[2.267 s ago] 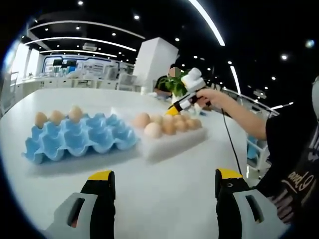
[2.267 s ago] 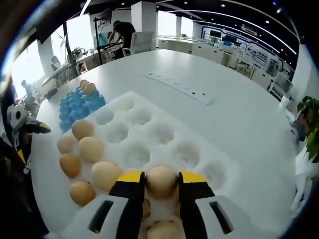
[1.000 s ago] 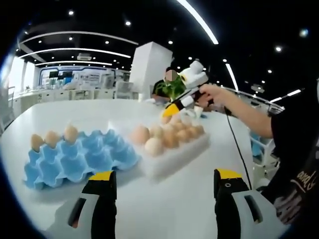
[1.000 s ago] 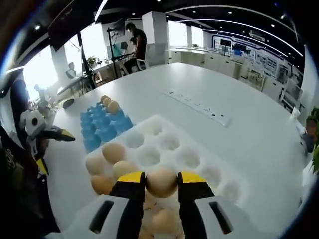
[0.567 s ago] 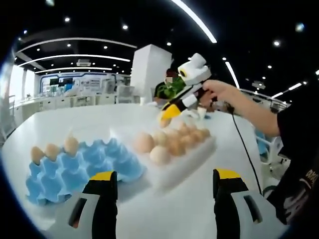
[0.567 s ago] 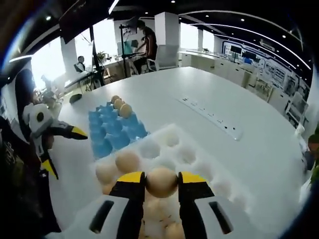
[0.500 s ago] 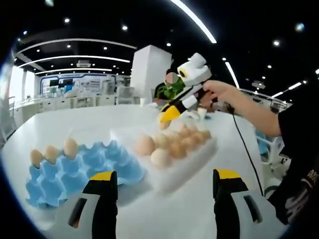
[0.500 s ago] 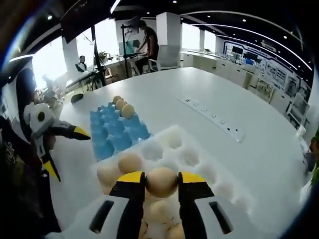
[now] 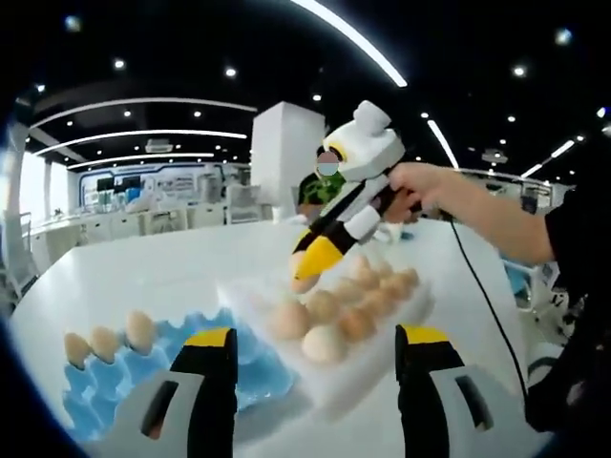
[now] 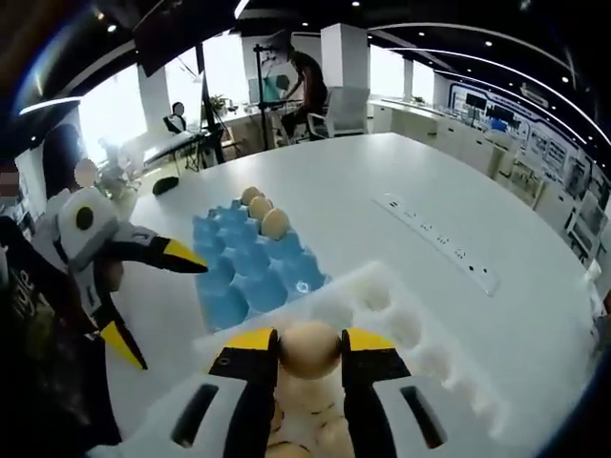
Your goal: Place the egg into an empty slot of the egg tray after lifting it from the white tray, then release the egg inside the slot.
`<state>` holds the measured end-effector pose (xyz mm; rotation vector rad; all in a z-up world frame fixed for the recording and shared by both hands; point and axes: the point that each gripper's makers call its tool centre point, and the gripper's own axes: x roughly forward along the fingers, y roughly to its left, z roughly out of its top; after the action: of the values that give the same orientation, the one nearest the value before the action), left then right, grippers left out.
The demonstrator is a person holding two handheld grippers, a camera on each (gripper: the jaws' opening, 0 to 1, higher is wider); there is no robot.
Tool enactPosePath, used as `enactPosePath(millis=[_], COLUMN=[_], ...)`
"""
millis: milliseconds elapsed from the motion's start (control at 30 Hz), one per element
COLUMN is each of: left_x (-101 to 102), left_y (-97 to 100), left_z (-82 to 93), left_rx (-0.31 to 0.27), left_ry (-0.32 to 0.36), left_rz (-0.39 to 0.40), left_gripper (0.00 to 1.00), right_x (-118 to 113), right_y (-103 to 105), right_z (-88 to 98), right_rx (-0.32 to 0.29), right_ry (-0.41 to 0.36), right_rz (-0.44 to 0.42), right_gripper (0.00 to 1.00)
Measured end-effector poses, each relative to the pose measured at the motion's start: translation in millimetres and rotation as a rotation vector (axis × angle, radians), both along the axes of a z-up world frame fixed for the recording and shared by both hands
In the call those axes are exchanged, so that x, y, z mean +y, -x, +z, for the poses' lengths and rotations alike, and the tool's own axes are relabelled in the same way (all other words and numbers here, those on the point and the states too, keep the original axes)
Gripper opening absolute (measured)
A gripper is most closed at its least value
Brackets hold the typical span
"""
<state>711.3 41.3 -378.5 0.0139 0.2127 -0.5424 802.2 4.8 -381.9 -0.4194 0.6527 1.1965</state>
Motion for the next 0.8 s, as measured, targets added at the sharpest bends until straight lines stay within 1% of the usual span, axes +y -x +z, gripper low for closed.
enactPosePath(millis=[67, 200, 333, 367, 433, 500, 533, 600, 667, 700, 800], left_x=[3, 5, 5, 3, 3, 3, 4, 3, -2, -3, -5], left_y=[-4.6, -13.5, -21.5, -24.4, -32.8, -38.8, -43.5, -48.1, -51.2, -52.4, -56.4], left_z=[-1.2, -0.8, -1.8, -1.6, -0.1, -1.0, -0.4, 1.2, 2.9, 4.5, 5.8], left_rx=[0.003, -0.013, -0.021, -0.026, -0.038, -0.037, -0.050, -0.064, -0.072, -0.078, -0.094], left_ry=[-0.009, -0.029, -0.057, -0.068, -0.069, -0.087, -0.099, -0.093, -0.105, -0.103, -0.127], left_rz=[0.014, 0.029, 0.033, 0.028, 0.039, 0.050, 0.057, 0.069, 0.043, 0.039, 0.034], left_gripper=[0.68, 0.65, 0.65, 0.64, 0.64, 0.64, 0.64, 0.64, 0.63, 0.61, 0.59], right_x=[4, 12, 17, 18, 20, 24, 25, 29, 31, 33, 35], right_y=[1, 7, 11, 11, 13, 18, 22, 30, 34, 31, 36], right_z=[0.1, 0.2, 5.1, 7.6, 9.6, 10.3, 10.1, 10.8, 12.1, 13.6, 14.8], right_rx=[0.002, 0.005, 0.006, -0.015, -0.008, -0.005, -0.008, -0.010, -0.009, -0.011, -0.006], right_ry=[0.000, -0.001, -0.010, -0.009, -0.014, -0.015, -0.013, -0.016, -0.022, -0.023, -0.027], right_rz=[0.009, 0.027, 0.036, 0.042, 0.044, 0.054, 0.059, 0.070, 0.076, 0.079, 0.089], right_gripper=[0.28, 0.28, 0.28, 0.28, 0.28, 0.28, 0.28, 0.28, 0.28, 0.28, 0.28])
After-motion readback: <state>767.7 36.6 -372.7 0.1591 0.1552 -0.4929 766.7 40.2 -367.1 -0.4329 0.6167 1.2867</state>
